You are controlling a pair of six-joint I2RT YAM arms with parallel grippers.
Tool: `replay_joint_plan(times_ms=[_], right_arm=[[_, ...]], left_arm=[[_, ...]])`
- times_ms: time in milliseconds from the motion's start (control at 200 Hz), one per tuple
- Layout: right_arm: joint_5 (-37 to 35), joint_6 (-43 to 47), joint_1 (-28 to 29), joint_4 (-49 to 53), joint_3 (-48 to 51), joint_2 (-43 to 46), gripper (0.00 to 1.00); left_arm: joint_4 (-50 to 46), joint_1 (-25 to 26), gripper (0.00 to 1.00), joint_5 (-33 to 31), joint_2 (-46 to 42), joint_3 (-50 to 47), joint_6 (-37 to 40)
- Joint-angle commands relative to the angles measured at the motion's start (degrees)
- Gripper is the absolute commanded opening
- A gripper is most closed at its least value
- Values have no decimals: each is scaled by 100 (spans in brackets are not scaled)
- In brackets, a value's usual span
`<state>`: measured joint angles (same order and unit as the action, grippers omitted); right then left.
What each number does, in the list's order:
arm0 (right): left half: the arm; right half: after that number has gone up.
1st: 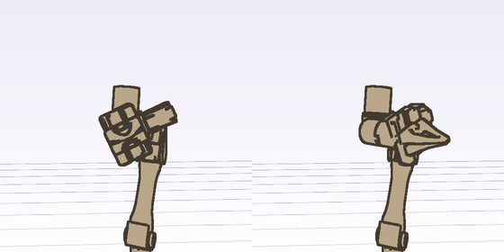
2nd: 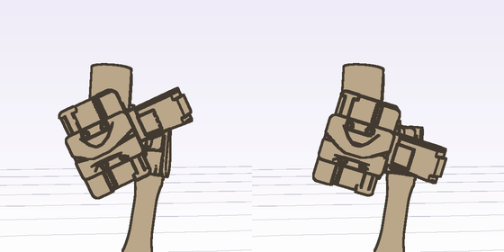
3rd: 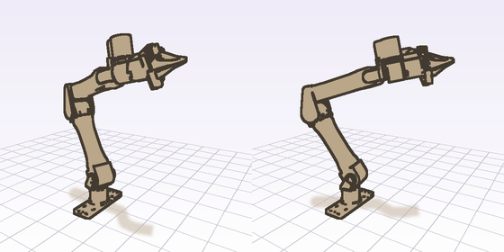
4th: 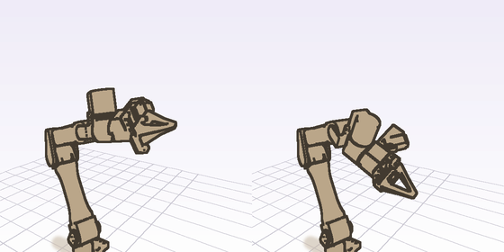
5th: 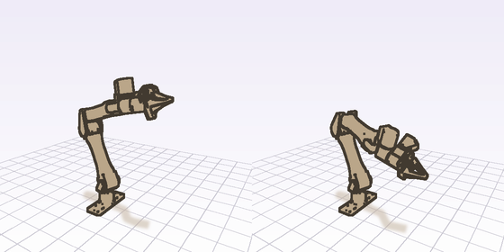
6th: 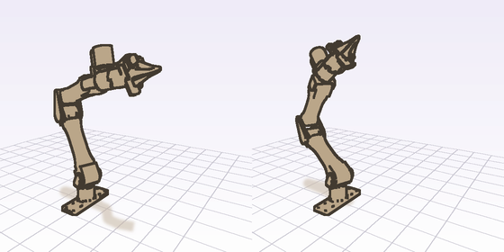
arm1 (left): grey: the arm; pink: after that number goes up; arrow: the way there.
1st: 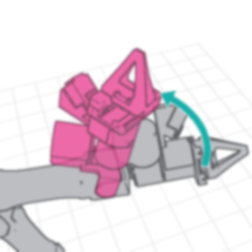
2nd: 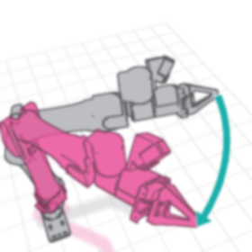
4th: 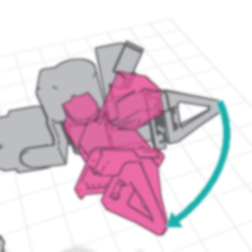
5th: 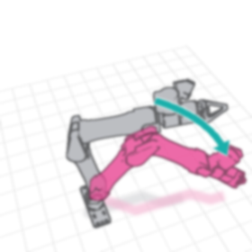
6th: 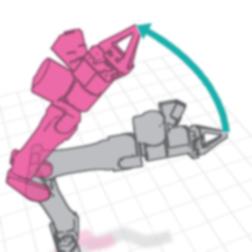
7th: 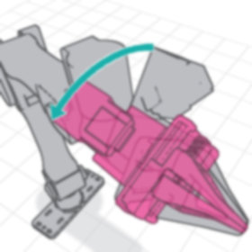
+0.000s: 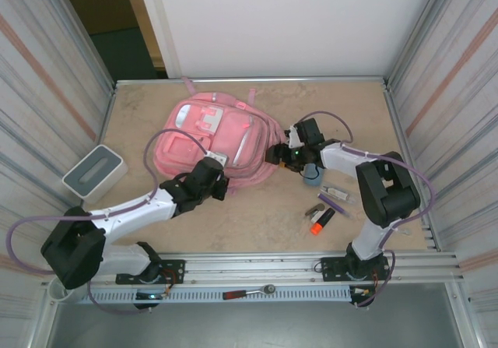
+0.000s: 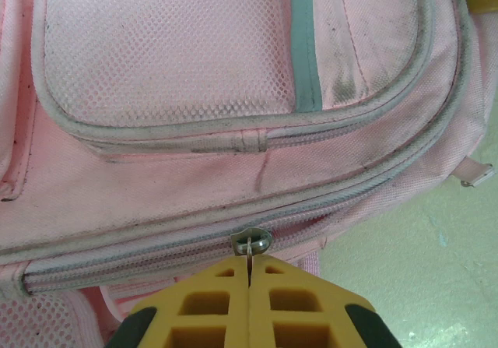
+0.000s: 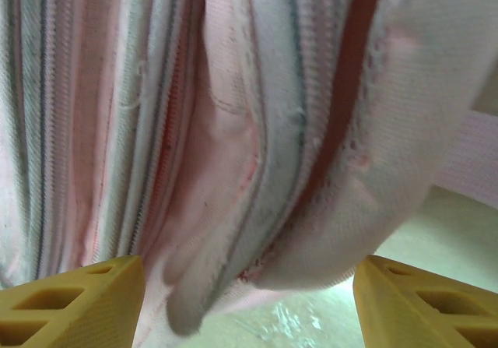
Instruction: Pack the student bag
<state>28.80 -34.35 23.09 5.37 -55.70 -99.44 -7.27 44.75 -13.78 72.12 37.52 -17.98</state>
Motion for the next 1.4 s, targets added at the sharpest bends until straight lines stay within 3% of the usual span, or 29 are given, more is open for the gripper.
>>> replay_joint_plan(times_ms=[0, 45, 160, 210, 401, 466, 641, 827, 982, 1207, 1323, 1398], right_arm=[[178, -236, 29, -438, -138, -247, 68], [171, -234, 9, -457, -164, -326, 61], [123, -280, -115, -492, -105, -420, 27], [47, -292, -159, -501, -37, -410, 18], [27, -374, -80, -652, 151, -392, 5], [41, -397, 46, -695, 171, -374, 3], [-266, -640, 452, -798, 399, 69, 6], [-532, -855, 1089, -1079, 674, 657, 18], [-202, -911, 1431, -1627, 888, 869, 32], [-639, -927, 1023, -1673, 1473, 1382, 48], [-781, -783, 913, -1419, 1531, 1581, 50], [-838, -726, 835, -1325, 1602, 1692, 51]], left_arm=[[-66, -21, 0, -260, -25, 92, 74], [-94, -68, 0, -300, -86, 27, 66], [-275, -392, 0, -400, -409, -203, 16], [-361, -602, 0, -461, -602, -347, -17], [-419, -1563, 0, -277, -1006, -780, -117], [-497, -1694, 5, -293, -1004, -743, -131], [-843, -1613, 53, -124, -1294, -381, -109], [-476, -887, 80, -372, -1636, -171, 191], [-539, -372, 85, -493, -623, 575, 590], [-890, -132, 87, -469, 1160, 1839, 962], [-1046, -131, 83, -679, 1807, 2330, 1126], [-1123, -133, 75, -797, 2160, 2598, 1200]])
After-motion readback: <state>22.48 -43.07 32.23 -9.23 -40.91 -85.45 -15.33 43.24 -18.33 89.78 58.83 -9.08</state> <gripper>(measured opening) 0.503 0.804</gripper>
